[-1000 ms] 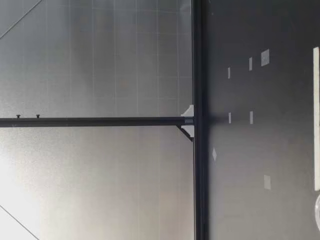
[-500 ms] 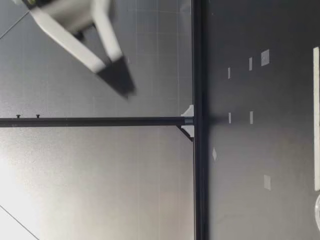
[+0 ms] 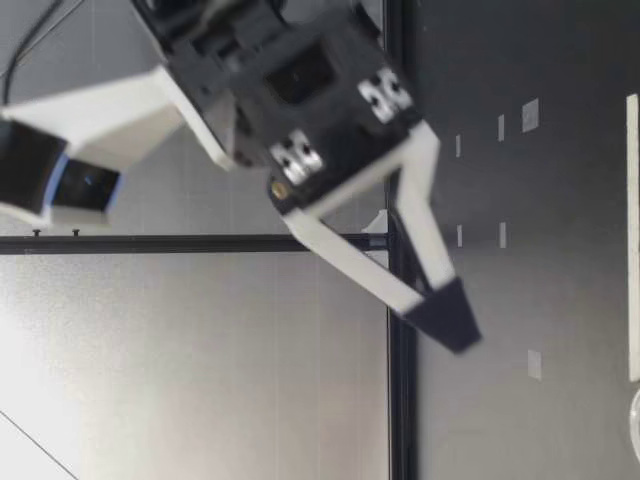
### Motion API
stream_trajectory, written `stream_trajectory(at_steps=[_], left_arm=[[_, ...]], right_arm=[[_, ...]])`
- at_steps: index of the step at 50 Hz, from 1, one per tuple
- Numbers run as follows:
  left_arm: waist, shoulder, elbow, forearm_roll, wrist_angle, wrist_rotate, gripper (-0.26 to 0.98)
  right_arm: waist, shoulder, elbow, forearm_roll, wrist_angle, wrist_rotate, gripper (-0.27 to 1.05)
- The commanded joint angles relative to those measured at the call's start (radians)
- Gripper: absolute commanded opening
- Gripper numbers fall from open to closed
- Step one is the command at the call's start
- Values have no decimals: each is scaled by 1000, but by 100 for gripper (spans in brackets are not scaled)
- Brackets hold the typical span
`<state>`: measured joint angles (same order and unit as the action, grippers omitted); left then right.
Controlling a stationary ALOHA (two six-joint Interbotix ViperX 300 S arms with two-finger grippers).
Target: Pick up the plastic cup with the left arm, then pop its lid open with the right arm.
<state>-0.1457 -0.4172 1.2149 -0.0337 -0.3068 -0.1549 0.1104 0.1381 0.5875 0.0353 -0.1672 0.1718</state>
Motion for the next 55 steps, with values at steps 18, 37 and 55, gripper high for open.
stream_trajectory(at_steps=[18,37,55], left_arm=[[-6,232,-25,0,-110,-2,47],[-37,422,-121,0,-117,0,65],[-49,480,-155,0,-149,0,65]], right_arm=[[11,89,-66,-2,-11,41,-13],[11,160,-114,-2,-11,46,-13],[11,190,-130,-2,-9,46,-13]])
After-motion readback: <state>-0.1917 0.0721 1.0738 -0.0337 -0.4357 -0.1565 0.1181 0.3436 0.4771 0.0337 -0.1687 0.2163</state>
